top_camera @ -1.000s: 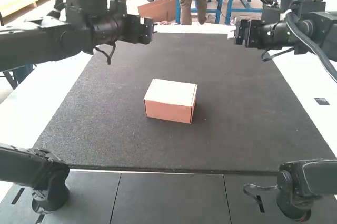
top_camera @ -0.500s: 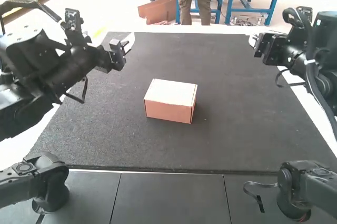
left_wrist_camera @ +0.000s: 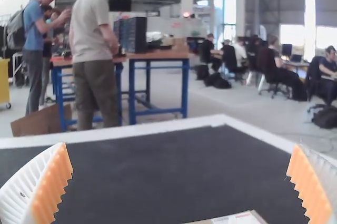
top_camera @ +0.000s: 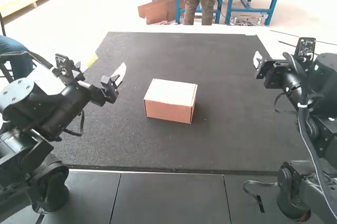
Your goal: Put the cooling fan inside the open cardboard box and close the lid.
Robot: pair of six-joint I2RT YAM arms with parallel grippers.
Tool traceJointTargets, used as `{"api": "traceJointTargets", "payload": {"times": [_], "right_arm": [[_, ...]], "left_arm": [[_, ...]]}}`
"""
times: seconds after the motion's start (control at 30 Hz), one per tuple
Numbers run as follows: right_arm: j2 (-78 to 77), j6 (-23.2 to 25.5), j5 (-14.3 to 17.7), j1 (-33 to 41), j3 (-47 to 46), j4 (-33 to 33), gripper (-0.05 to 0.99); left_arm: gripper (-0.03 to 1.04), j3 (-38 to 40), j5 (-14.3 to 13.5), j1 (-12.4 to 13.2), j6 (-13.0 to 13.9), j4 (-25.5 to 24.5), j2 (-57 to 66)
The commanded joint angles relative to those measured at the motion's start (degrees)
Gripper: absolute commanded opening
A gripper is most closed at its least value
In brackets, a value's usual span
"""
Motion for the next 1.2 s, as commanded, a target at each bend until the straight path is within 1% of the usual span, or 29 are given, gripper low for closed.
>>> {"api": "traceJointTargets", "payload": {"times": [0.0,0.07,0.1,0.13,0.2,0.27,0.33,0.4,0.47,0.53,0.6,0.67,0.83,0.97,1.07,1.17], "right_arm": [[-1.1,-2.7,1.4,-0.4,-2.9,1.8,0.91],[-1.6,-3.4,1.5,-0.4,-5.1,3.0,0.91],[-2.0,-3.7,1.6,-0.4,-6.1,3.2,0.91],[-2.4,-4.1,1.7,-0.3,-7.2,3.4,0.91],[-3.5,-4.1,1.7,-0.1,-9.1,3.4,0.91],[-5.0,-4.3,1.5,0.2,-11.1,3.4,0.91],[-6.8,-5.8,0.5,0.0,-12.1,3.4,0.91],[-8.2,-7.0,-0.6,0.0,-13.2,1.9,0.91],[-10.2,-7.2,-0.6,0.2,-14.6,1.8,0.91],[-12.9,-7.2,-0.3,0.2,-15.3,0.7,0.91],[-16.2,-7.2,-0.1,0.3,-15.4,-3.8,0.91],[-19.5,-7.2,0.0,0.5,-15.4,-6.9,0.91],[-25.8,-7.2,0.7,1.6,-15.5,-11.2,0.91],[-26.2,-6.1,1.5,1.7,-15.5,-11.9,0.91],[-26.2,-3.8,1.6,1.7,-15.4,-12.1,0.91],[-26.2,-2.7,1.6,1.4,-15.5,-13.3,0.91]], "left_arm": [[0.97,-3.3,0.4,0.6,0.8,0.7,-4.6],[0.97,-5.7,0.6,0.6,0.8,0.7,-7.6],[0.97,-6.1,0.3,0.6,0.9,-1.2,-8.7],[0.97,-5.9,0.1,0.6,0.8,-2.0,-8.6],[0.97,-5.8,0.0,0.6,0.8,-2.2,-8.5],[0.97,-5.9,0.0,0.6,0.8,-3.9,-8.5],[0.97,-5.8,0.0,0.7,0.6,-5.4,-8.5],[0.97,-5.8,0.0,0.8,0.4,-7.5,-8.5],[0.97,-5.8,0.0,1.9,0.3,-9.5,-8.5],[0.97,-5.8,0.0,3.6,0.3,-10.3,-8.5],[0.97,-5.8,0.0,5.9,0.7,-10.8,-8.5],[0.97,-5.8,0.0,8.7,1.9,-10.8,-8.5],[0.97,-5.8,0.0,16.1,2.1,-10.6,-8.5],[0.97,-5.8,0.0,21.0,1.9,-10.0,-8.5],[0.97,-5.8,0.0,23.9,2.0,-10.0,-8.5],[0.97,-5.8,0.0,26.2,1.4,-10.6,-8.5]]}}
